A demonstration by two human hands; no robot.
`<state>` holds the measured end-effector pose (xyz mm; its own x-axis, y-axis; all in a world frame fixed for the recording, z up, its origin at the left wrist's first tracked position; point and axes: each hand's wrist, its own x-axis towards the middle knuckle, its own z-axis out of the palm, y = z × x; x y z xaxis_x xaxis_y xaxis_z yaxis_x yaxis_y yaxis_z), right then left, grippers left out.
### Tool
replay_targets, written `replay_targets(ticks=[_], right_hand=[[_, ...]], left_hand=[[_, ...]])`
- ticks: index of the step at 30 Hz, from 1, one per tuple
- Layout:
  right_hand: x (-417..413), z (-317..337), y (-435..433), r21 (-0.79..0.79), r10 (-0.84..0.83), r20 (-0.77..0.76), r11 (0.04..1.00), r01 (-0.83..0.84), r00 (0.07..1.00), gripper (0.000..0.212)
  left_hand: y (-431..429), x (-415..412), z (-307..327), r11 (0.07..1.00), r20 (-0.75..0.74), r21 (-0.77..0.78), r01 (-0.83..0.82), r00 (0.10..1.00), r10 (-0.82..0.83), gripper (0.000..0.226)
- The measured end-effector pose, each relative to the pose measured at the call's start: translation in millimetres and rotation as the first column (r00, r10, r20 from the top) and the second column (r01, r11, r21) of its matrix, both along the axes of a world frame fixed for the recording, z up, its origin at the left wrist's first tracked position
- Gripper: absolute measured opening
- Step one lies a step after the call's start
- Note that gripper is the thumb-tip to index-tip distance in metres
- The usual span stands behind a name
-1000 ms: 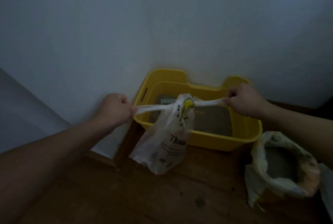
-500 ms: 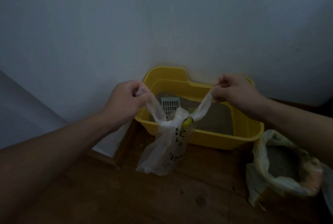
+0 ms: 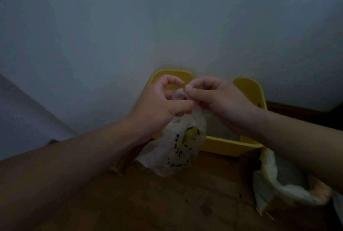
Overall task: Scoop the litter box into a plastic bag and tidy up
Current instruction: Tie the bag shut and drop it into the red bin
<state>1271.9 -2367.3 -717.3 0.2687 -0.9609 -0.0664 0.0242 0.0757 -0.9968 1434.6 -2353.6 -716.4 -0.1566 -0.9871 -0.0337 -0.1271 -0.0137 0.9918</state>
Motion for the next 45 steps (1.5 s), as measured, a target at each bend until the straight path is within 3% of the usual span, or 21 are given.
replay_targets(ticks=[8, 12, 16, 21, 25, 30, 32, 34, 38, 42, 45], right_hand=[[3, -2, 0, -0.019, -0.001, -0.041, 1.0, 0.0, 0.999, 0.016], [5, -4, 2, 0.085, -0.009, 0.0, 0.996, 0.009, 1.0, 0.003], [4, -5, 5, 0.152, 0.122, -0.243, 0.985, -0.086, 0.962, 0.034], [7, -3, 4, 0.204, 0.207, -0.264, 0.967, -0.155, 0.942, 0.027], [8, 1, 8, 0.247, 0.292, -0.369, 0.946, -0.209, 0.882, 0.023], [11, 2, 7, 0.254, 0.091, -0.172, 0.966, -0.045, 0.981, 0.037], [11, 4, 5, 0.274, 0.036, -0.102, 0.962, -0.006, 0.994, 0.039], [11, 6, 2, 0.297, -0.017, -0.059, 0.954, 0.034, 0.998, 0.04], [14, 7, 3, 0.274, 0.025, -0.043, 0.962, -0.012, 0.999, 0.035], [19, 4, 5, 0.151, 0.154, -0.233, 0.981, -0.121, 0.96, 0.027], [22, 1, 6, 0.112, 0.147, -0.349, 0.987, -0.115, 0.925, 0.032]], left_hand=[[-5, 1, -7, 0.997, 0.115, -0.066, -0.049, 0.992, 0.057, 0.034], [-8, 4, -9, 0.991, 0.104, -0.061, -0.12, 0.987, 0.126, 0.031], [-10, 7, -10, 0.976, 0.106, -0.085, -0.199, 0.972, 0.208, 0.031], [-5, 1, -15, 0.975, 0.1, -0.009, -0.221, 0.97, 0.221, 0.027], [-6, 7, -16, 0.974, 0.077, 0.029, -0.225, 0.972, 0.223, 0.023], [-3, 10, -8, 0.982, -0.083, 0.1, -0.158, 0.982, 0.167, 0.012], [-3, 12, -4, 0.988, -0.084, 0.063, -0.138, 0.986, 0.143, 0.015], [-1, 14, -3, 0.995, -0.062, 0.007, -0.098, 0.993, 0.098, 0.032], [4, 13, -5, 0.991, 0.039, -0.134, -0.013, 0.999, 0.018, 0.043], [3, 12, -9, 0.983, 0.112, -0.184, 0.011, 0.994, 0.01, 0.043], [1, 12, -15, 0.971, 0.212, -0.234, 0.051, 0.977, 0.0, 0.047]])
